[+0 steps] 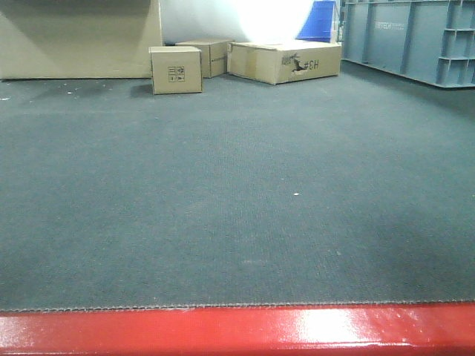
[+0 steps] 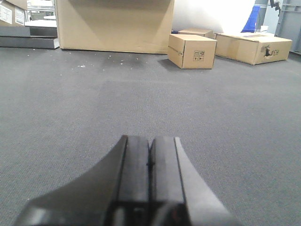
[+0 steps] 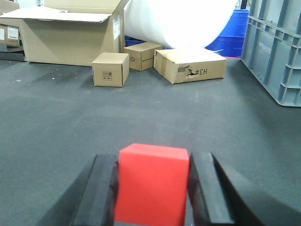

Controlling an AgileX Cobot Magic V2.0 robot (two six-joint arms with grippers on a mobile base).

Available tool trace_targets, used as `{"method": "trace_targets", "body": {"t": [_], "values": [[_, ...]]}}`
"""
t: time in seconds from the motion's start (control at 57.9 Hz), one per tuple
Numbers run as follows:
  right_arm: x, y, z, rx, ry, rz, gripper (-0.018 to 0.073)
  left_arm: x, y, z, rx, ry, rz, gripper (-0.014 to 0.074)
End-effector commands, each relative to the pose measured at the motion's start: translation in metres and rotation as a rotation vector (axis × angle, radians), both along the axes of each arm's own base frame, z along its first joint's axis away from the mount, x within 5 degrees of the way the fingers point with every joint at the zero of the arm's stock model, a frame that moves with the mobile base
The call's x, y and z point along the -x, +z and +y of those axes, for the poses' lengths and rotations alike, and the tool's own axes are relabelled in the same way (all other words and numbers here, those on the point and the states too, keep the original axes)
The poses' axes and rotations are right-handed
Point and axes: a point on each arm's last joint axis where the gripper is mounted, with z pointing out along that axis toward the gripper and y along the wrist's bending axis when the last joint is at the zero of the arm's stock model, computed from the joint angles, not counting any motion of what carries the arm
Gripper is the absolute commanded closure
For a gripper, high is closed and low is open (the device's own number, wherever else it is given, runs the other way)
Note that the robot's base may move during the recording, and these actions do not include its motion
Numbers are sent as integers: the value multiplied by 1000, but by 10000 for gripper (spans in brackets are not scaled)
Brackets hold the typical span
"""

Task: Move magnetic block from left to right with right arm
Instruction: 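Lower the held red cube onto the second tabletop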

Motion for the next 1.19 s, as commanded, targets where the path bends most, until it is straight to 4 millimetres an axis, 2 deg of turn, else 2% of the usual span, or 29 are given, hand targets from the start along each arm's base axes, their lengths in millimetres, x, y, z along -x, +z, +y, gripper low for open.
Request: {"method": "trace_targets", "body": {"t": [0.0, 0.155, 0.259, 0.484, 0.674, 0.794, 0.898, 1.053, 1.174], "values": [[0, 15, 0, -17, -1, -103, 355, 1, 5, 0, 17, 1, -82, 722], [-4, 22, 1, -16, -1, -100, 355, 1, 5, 0, 17, 1, -82, 722], [-18, 35, 5, -6, -1, -64, 355, 1, 5, 0, 17, 1, -82, 722], [-81, 64, 22, 48, -1, 140, 355, 1, 5, 0, 17, 1, -82, 722], [-140, 70, 46, 132, 44, 329, 355, 1, 5, 0, 17, 1, -82, 722], [-172, 66, 68, 213, 100, 394, 355, 1, 5, 0, 17, 1, -82, 722], [-197, 53, 83, 239, 126, 455, 355, 1, 5, 0, 17, 1, -82, 722], [-232, 15, 100, 284, 137, 585, 355, 1, 5, 0, 17, 1, -82, 722], [-251, -13, 107, 313, 140, 673, 355, 1, 5, 0, 17, 1, -82, 722]]}}
